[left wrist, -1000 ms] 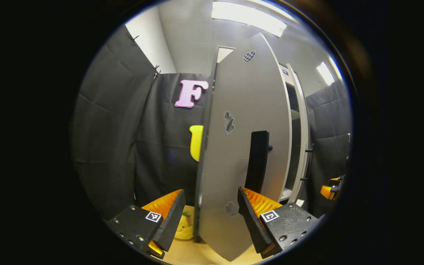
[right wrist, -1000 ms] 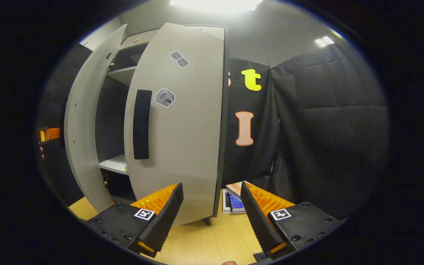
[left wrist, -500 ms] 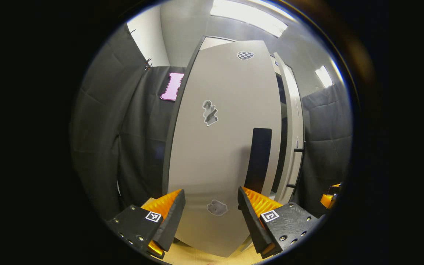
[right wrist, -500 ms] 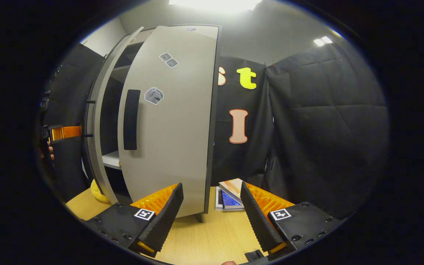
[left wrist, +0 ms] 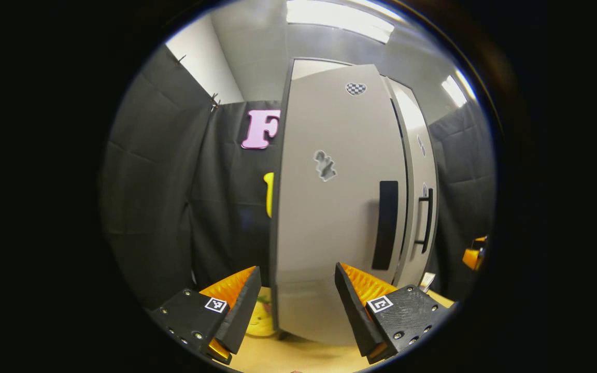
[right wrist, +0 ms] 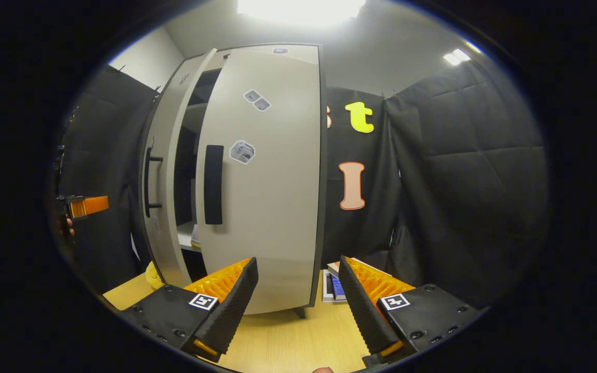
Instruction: Grab one shoe with the right hand and put it into the shoe cabinet, grab the other shoe with the left hand and put it into the shoe cabinet; then close the right door with the right hand and the left door with the left hand.
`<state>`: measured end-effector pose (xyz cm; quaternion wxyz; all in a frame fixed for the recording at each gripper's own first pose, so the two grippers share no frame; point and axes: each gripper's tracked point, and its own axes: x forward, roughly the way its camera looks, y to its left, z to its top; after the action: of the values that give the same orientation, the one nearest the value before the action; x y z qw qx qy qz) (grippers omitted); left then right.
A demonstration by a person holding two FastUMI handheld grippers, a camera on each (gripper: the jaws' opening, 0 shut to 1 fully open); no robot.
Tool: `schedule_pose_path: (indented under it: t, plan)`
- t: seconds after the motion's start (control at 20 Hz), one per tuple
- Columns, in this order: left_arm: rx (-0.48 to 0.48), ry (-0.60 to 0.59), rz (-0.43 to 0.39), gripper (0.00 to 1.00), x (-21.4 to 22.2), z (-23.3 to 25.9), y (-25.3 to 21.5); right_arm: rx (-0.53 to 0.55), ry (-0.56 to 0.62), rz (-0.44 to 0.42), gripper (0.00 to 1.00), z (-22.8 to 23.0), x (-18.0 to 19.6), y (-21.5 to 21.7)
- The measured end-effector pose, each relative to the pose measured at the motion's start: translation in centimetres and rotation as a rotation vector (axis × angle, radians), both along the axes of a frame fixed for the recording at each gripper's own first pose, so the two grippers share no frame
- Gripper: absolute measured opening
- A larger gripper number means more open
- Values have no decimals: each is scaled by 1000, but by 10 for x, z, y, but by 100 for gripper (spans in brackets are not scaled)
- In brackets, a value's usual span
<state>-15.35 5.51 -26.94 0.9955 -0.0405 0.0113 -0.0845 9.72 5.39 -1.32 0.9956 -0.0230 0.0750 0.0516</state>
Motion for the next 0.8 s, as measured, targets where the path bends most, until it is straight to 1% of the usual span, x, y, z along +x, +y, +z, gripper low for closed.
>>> schedule_pose_path:
  t: [0.15, 0.3, 0.45, 0.75, 0.8]
  plan:
    - [16, -5, 22, 79, -29, 0, 25, -1, -26, 8, 97, 10, -17, 9]
    - [10, -15, 17, 78, -55, 3, 39, -15, -58, -4, 98, 21, -38, 8]
    - [12, -23, 5, 78, -79, 9, 49, -26, -80, -33, 98, 28, -59, 1]
    - [14, -10, 39, 78, -119, 4, 61, -14, -86, -37, 96, 36, -84, -12]
    - [17, -5, 45, 78, -122, 2, 60, -12, -92, -35, 98, 39, -89, -16]
